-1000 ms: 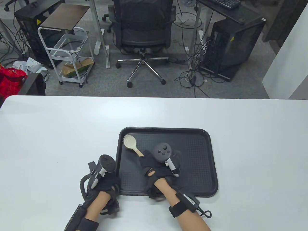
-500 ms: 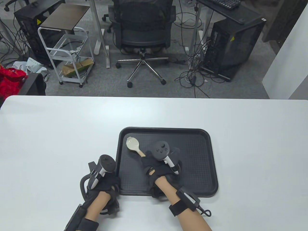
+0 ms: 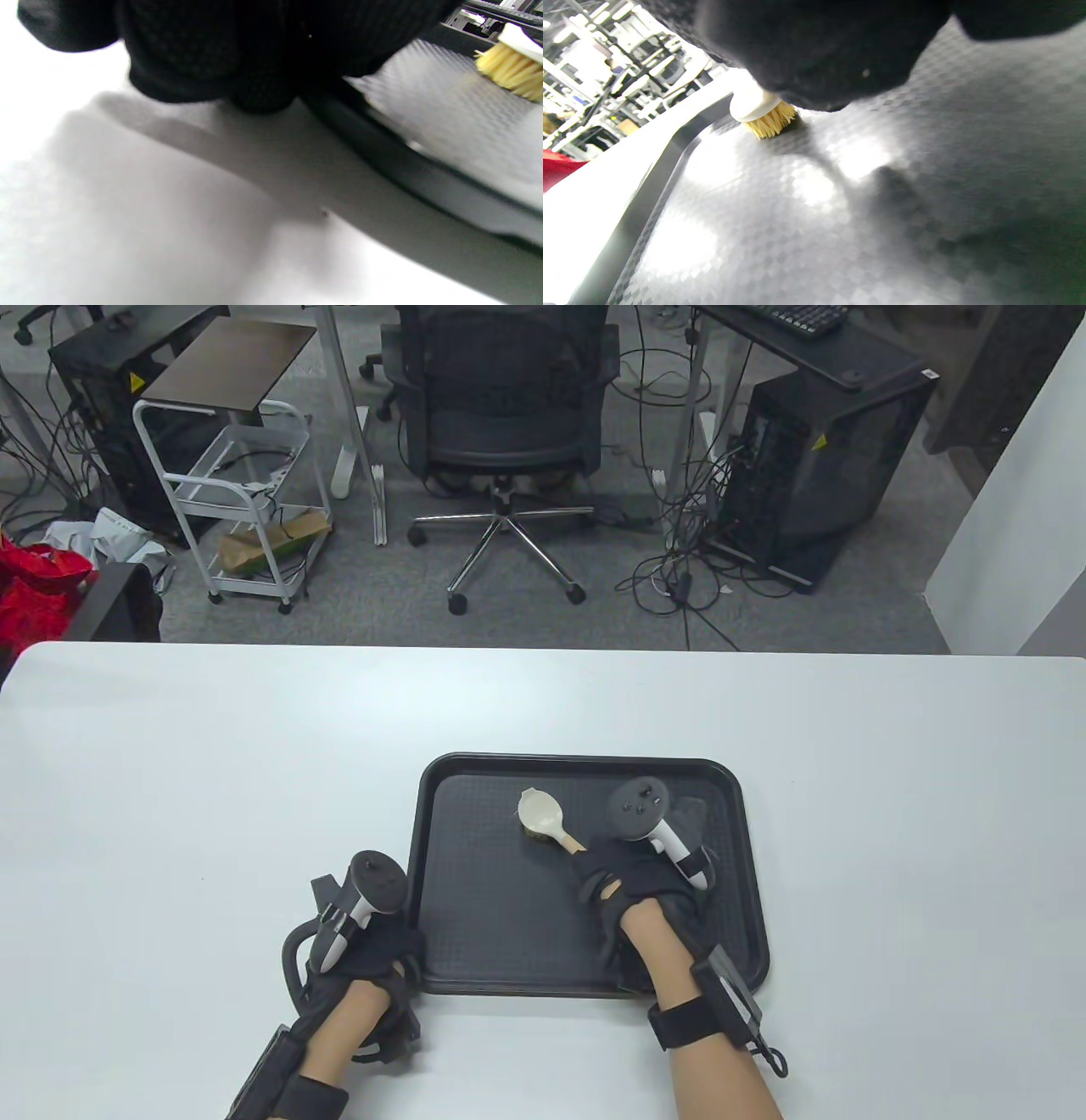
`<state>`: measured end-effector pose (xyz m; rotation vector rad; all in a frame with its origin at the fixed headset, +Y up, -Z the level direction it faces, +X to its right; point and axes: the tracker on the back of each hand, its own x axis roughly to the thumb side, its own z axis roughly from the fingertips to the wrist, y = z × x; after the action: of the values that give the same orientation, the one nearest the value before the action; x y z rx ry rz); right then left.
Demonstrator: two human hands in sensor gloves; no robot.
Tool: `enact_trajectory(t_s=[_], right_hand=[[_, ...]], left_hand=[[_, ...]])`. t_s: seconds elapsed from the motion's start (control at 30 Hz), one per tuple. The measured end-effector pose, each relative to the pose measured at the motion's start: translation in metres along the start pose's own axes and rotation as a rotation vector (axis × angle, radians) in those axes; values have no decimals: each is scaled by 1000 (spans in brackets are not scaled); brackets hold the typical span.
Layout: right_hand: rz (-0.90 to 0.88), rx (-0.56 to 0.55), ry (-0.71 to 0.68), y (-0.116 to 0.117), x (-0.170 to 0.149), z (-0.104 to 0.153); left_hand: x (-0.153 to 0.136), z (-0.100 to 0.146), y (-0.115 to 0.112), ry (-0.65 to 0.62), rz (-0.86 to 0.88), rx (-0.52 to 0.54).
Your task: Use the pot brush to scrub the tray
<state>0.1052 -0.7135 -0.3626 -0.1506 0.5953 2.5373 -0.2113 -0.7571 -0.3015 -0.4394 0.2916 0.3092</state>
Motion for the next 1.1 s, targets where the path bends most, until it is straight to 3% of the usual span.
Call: enact_trajectory(t_s=[0.13,0.37,0.7,0.93,1.1], right_hand=[[-66,78,34,-19,-25,-2],[-132,63,126,-51,-73,4],[-304,38,198,-75,-135,13],[-326,-11,251,-88,-157,22],[-270,-47,225,-95,-138,32]], left_hand=[[0,0,0,0,1,-1],[0,0,0,0,0,-2],[0,0,0,-1,-3,0],[1,0,0,3,-10,1],[2,0,0,6,-16,2]])
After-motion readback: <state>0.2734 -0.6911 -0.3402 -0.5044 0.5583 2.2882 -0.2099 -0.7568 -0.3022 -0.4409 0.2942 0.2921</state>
